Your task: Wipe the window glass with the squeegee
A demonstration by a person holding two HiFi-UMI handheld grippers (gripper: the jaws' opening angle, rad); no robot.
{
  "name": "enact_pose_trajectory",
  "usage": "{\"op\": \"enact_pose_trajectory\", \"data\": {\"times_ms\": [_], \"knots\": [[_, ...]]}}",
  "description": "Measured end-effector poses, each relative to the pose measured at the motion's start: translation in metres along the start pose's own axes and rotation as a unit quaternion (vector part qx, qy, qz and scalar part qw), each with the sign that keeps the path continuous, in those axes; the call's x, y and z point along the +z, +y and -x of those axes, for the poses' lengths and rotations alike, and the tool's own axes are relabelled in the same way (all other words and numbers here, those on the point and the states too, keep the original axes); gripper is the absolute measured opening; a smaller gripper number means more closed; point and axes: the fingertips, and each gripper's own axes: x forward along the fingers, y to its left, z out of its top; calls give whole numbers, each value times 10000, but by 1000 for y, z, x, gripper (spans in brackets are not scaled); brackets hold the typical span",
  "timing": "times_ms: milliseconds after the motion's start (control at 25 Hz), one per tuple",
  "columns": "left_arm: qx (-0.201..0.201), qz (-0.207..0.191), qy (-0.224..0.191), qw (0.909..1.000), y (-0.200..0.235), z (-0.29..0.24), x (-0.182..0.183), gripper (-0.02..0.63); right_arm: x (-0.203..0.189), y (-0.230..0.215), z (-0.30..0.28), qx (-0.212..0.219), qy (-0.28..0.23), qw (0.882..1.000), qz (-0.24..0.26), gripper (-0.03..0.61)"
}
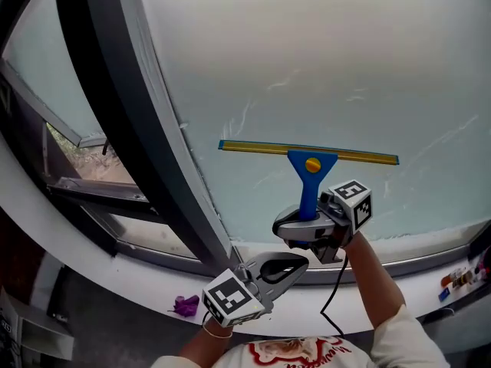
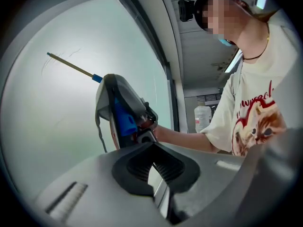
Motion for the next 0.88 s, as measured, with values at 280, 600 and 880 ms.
{"op": "enact_pose_trajectory", "data": {"times_ms": [280, 600, 880], "knots": [[270, -787, -711, 9940, 46, 1, 85, 6, 74, 9, -32, -226, 757, 9947, 663, 14], [872, -1538, -1467, 9733, 66, 4, 198, 6, 173, 45, -75, -162, 1303, 9849, 1127, 14], [1129, -1716, -1812, 9618, 82, 9, 259, 5, 238, 61, -97, 123, 1018, 9894, 1028, 15]]}}
